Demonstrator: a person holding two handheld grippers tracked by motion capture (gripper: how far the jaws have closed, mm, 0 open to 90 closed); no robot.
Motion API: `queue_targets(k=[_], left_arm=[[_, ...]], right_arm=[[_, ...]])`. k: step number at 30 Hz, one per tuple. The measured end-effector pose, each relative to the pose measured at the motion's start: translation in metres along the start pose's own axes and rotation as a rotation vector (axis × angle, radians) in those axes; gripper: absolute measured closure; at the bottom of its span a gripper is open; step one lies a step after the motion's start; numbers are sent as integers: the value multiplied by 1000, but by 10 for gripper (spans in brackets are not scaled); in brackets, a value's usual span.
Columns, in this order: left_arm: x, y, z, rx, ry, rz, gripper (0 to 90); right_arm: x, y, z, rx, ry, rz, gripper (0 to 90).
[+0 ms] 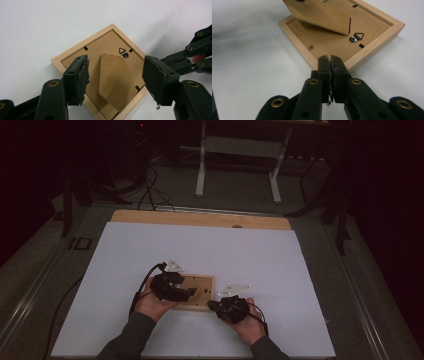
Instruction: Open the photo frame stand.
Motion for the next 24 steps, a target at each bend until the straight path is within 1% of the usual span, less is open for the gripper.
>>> queue_targets(k=[4,6,9,14,16,17,21,24], left_arm=[[-1,-5,-3,-30,-17,2,372],[-2,-9,-4,-43,-17,1,372],[-1,-13,-6,-48,-15,-7,373],[-2,-18,-6,-79,-44,4,375],[-1,-20,-6,-87,-53,5,375],[-1,-21,-5,-98,-61,8,375],[3,-26,-4,-119,-87,2,373],[6,-28,-3,-131,-98,-4,374]], right_arm=[[0,0,-1,-4,2,4,827],[-1,0,0,-8,1,4,799],[-2,0,2,1,-3,7,718],[-7,4,7,28,-10,30,633],[-9,5,10,35,-15,35,619],[-9,6,12,38,-19,37,612],[-10,6,16,50,-27,42,595],[-10,6,18,57,-33,42,589]])
Point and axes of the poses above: each handheld gripper's, and its own axes: x roughly forward along the jaws, y roughly out of its top, z roughly to its right, the point moved 9 cm from there along x, roughly forward along the jaws, and after that the axes turned 15 degrees about -y, right-handed, at the moved point
